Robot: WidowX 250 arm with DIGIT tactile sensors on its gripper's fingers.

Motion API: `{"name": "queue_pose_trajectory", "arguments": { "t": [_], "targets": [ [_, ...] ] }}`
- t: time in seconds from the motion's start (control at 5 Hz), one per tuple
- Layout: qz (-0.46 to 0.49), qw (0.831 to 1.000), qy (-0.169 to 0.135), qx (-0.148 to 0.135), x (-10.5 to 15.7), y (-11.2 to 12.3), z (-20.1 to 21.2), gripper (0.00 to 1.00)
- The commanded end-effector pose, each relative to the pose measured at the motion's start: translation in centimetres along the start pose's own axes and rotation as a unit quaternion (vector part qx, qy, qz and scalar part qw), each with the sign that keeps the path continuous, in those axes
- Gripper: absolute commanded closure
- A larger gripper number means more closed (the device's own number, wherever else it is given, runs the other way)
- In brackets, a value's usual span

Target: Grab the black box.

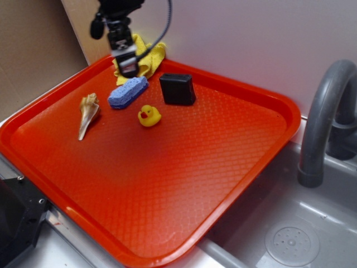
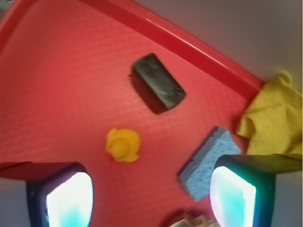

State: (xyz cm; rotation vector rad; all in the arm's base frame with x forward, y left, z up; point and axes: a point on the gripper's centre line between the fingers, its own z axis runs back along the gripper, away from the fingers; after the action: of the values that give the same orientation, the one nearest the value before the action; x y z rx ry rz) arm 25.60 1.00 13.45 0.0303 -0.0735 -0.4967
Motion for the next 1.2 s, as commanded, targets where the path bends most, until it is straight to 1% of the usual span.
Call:
{"name": "queue_pose_trajectory", "arguments": {
  "t": [0.0, 0.2, 0.4, 0.6, 0.8, 1.0],
  "targets": [
    [-0.11, 0.993, -0.044, 0.001, 2.2, -1.9, -1.0, 0.0],
    [-0.092, 0.995, -0.041, 0.014, 3.1, 0.6, -2.6, 0.0],
    [-0.081, 0.996, -0.041, 0.0, 3.1, 1.6, -2.8, 0.0],
    [-0.088, 0.995, -0.042, -0.005, 4.0, 2.8, -3.1, 0.0],
    [-0.11, 0.993, -0.047, -0.013, 5.5, 3.2, -3.2, 0.0],
    [-0.134, 0.99, -0.035, -0.013, 6.4, 3.0, -4.6, 0.0]
  ]
}}
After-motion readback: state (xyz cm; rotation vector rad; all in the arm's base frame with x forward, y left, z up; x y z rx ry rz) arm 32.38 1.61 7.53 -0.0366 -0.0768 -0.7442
